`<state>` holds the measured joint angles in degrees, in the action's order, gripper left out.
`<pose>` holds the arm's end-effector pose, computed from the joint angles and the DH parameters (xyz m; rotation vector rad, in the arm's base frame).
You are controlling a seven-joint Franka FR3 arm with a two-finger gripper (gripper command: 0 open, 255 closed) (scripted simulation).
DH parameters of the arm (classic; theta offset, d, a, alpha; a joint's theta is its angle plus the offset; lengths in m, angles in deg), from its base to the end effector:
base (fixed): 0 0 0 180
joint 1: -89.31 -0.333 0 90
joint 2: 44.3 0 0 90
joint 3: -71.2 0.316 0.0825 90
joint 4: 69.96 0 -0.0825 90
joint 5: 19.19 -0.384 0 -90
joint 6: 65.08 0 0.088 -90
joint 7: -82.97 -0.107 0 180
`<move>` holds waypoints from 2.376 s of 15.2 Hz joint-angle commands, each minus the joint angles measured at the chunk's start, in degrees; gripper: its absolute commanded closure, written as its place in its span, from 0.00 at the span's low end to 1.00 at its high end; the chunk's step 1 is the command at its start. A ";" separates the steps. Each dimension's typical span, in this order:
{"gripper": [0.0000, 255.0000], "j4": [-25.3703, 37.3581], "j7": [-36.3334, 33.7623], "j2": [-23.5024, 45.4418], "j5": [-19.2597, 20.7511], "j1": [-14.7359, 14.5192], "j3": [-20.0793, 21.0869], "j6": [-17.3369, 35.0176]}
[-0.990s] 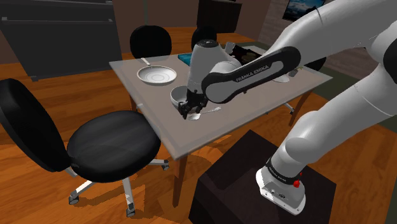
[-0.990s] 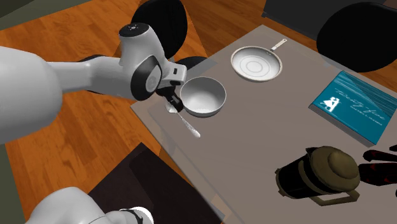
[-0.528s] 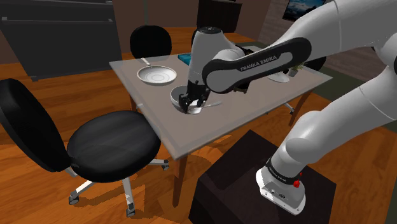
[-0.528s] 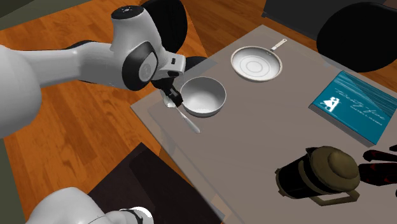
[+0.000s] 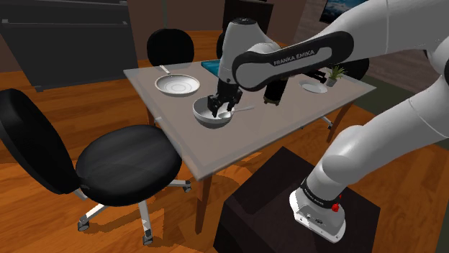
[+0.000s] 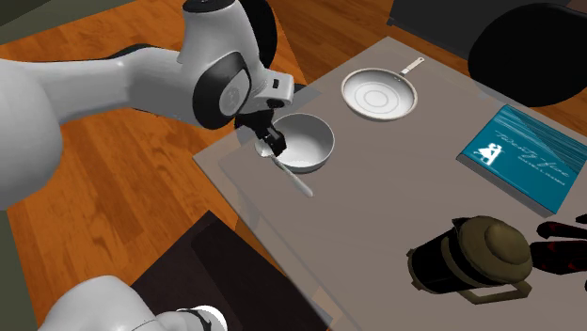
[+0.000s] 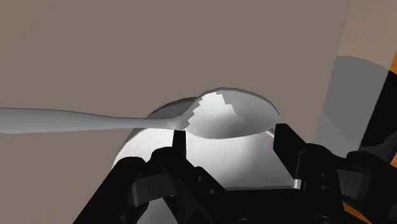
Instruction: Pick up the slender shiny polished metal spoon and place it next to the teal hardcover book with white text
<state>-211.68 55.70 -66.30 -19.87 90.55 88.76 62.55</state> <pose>0.4179 0.1254 0.4365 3.0633 -0.3259 0.2332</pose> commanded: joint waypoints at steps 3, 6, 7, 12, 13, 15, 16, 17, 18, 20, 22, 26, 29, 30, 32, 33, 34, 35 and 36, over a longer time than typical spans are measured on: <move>1.00 1.01 5.48 1.94 1.37 2.58 -3.94 1.11; 1.00 2.52 9.54 3.90 2.28 4.49 -6.82 1.72; 1.00 3.15 10.88 4.66 2.54 5.12 -7.75 1.90; 1.00 7.34 17.46 9.17 3.44 8.04 -12.13 2.50; 1.00 8.37 18.76 10.21 3.52 8.59 -12.94 2.55; 1.00 10.62 21.34 12.38 3.57 9.67 -14.50 2.58; 1.00 11.84 22.63 13.53 3.54 10.20 -15.24 2.56; 1.00 13.13 23.91 14.70 3.47 10.71 -15.97 2.50; 1.00 14.48 25.19 15.92 3.36 11.22 -16.67 2.41; 1.00 17.37 27.73 18.45 3.03 12.25 -17.97 2.14; 1.00 20.52 30.24 21.11 2.57 13.31 -19.14 1.72; 1.00 27.63 35.11 26.82 1.29 15.47 -21.14 0.40; 1.00 33.75 38.56 31.48 0.12 17.23 -22.29 -1.06; 1.00 35.96 39.66 33.11 -0.29 17.85 -22.61 -1.65; 1.00 40.66 41.77 36.49 -1.12 19.14 -23.15 -2.99; 1.00 43.16 42.78 38.26 -1.54 19.81 -23.38 -3.75; 1.00 45.78 43.75 40.08 -1.95 20.49 -23.58 -4.57; 1.00 48.53 44.68 41.95 -2.36 21.20 -23.75 -5.47; 1.00 51.42 45.58 43.90 -2.76 21.91 -23.89 -6.44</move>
<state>-162.92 100.23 -24.19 -22.22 111.72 65.07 57.01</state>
